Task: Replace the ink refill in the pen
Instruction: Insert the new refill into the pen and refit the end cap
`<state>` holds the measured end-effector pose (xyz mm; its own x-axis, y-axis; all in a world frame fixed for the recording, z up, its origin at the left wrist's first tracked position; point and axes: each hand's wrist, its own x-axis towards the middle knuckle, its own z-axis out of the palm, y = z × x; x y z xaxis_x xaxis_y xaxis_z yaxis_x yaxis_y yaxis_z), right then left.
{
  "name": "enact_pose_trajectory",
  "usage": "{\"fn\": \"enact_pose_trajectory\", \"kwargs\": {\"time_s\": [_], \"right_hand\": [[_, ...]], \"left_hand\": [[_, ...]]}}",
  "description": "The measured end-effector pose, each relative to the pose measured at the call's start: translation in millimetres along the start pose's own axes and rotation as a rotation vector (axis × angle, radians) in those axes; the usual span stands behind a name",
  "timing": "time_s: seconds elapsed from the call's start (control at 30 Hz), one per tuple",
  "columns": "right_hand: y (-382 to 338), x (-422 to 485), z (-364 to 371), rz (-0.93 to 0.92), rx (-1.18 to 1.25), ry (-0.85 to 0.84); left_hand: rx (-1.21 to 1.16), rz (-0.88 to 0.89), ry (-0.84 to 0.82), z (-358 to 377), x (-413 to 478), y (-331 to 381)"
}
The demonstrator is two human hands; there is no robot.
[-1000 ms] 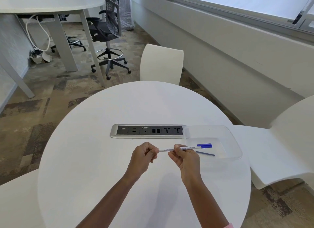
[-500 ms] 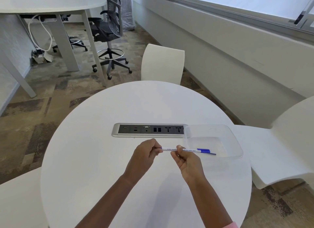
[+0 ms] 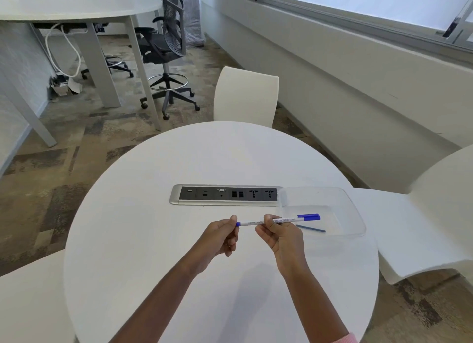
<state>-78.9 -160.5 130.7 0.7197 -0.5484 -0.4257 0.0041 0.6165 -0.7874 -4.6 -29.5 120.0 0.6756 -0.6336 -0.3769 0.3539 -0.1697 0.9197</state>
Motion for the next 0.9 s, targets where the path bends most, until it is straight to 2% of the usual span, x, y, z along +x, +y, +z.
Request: {"fn": "enact_pose_trajectory", "kwargs": {"time_s": [0.17, 0.47, 0.57, 0.67, 0.73, 0.8, 0.9], "right_hand": [[0.3, -1.5, 0.7, -0.015, -0.021, 0.006], [-2.6, -2.9, 1.3, -0.02, -0.037, 0.034], [-2.0, -4.2, 2.0, 0.013, -0.011, 0.051], [0.8, -5.8, 0.7, 0.065, 0.054, 0.077], [0.3, -6.0, -0.1, 0.081, 0.087, 0.081], [-2.1, -4.7, -0.6, 0.081, 0.076, 0.075], [-4.8, -3.0, -1.8, 0.067, 0.061, 0.054]], "left_hand": [[0.056, 0.017, -0.021, -0.4, -2.3, 1.5], [0.387, 0.233, 0.04, -5.0, -3.9, 1.7], [0.594, 0.362, 0.11, -6.3, -3.2, -0.6], [0.826, 0.588, 0.167, -7.3, -3.2, -0.7], [0.894, 0.657, 0.208, -6.9, -2.1, -1.6], [0.829, 0.596, 0.234, -5.0, 0.0, -3.5], [0.431, 0.344, 0.195, 0.6, 0.9, -2.2]]}}
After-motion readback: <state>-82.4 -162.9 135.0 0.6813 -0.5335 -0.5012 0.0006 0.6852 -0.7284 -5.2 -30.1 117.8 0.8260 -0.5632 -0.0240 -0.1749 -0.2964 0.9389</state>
